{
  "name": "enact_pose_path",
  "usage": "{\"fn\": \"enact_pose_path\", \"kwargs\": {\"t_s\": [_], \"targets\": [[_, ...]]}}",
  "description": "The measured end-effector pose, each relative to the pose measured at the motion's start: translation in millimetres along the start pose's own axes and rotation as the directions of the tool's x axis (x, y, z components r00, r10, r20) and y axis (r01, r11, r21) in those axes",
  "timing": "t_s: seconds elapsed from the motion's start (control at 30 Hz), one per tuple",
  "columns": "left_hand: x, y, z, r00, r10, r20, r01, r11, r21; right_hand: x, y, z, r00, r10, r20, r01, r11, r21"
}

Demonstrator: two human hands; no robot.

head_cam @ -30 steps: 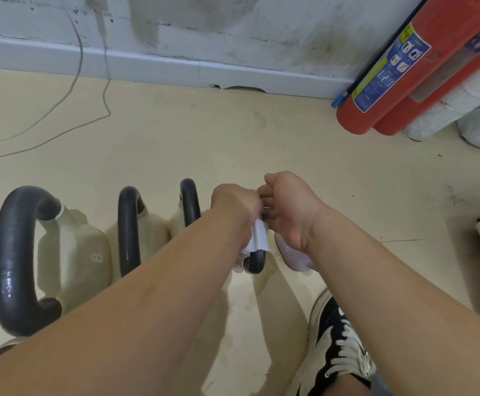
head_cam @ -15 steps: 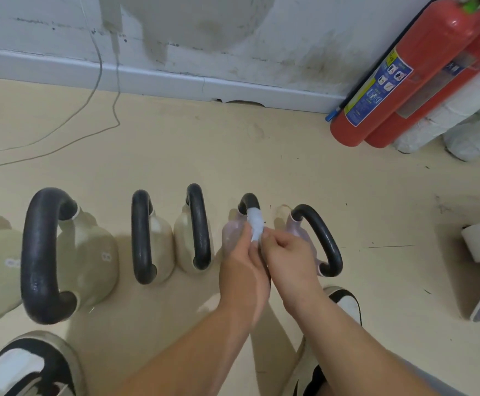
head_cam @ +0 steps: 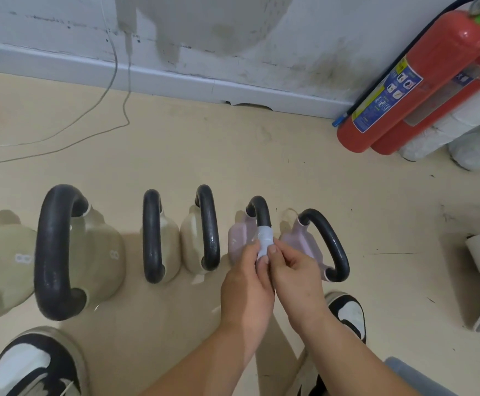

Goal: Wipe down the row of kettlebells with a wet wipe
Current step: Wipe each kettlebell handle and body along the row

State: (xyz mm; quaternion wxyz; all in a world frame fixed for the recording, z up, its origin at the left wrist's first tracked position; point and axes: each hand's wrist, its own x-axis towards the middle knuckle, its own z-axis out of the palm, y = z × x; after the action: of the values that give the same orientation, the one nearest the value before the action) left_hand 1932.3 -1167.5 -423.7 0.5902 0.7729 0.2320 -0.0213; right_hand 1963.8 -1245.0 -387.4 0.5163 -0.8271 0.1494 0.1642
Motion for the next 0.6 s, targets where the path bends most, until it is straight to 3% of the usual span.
{"fn": "enact_pose_path", "kwargs": {"t_s": [0.23,0.33,0.47,0.53,0.6], "targets": [[-11,-25,-4,0.990,0.096,0.108,-0.098,0.995,0.022,-24,20,5,0.999,-0.006,-0.042,0.006,1.000,0.006],[-8,-27,-9,0.983,0.155,0.097,-0.166,0.979,0.121,-23,27,7,0.995,-0.067,-0.070,0.060,0.993,-0.097],[-2,-31,-10,0.979,0.130,0.157,-0.147,0.984,0.099,-13,45,5,0.982,-0.176,-0.072,0.148,0.945,-0.293],[-1,-31,-7,0.982,0.106,0.156,-0.126,0.984,0.126,-12,50,5,0.982,-0.186,-0.032,0.165,0.929,-0.330],[-1,-28,-7,0.989,0.082,0.127,-0.086,0.996,0.023,-13,53,5,0.980,-0.198,-0.034,0.177,0.930,-0.322]]}}
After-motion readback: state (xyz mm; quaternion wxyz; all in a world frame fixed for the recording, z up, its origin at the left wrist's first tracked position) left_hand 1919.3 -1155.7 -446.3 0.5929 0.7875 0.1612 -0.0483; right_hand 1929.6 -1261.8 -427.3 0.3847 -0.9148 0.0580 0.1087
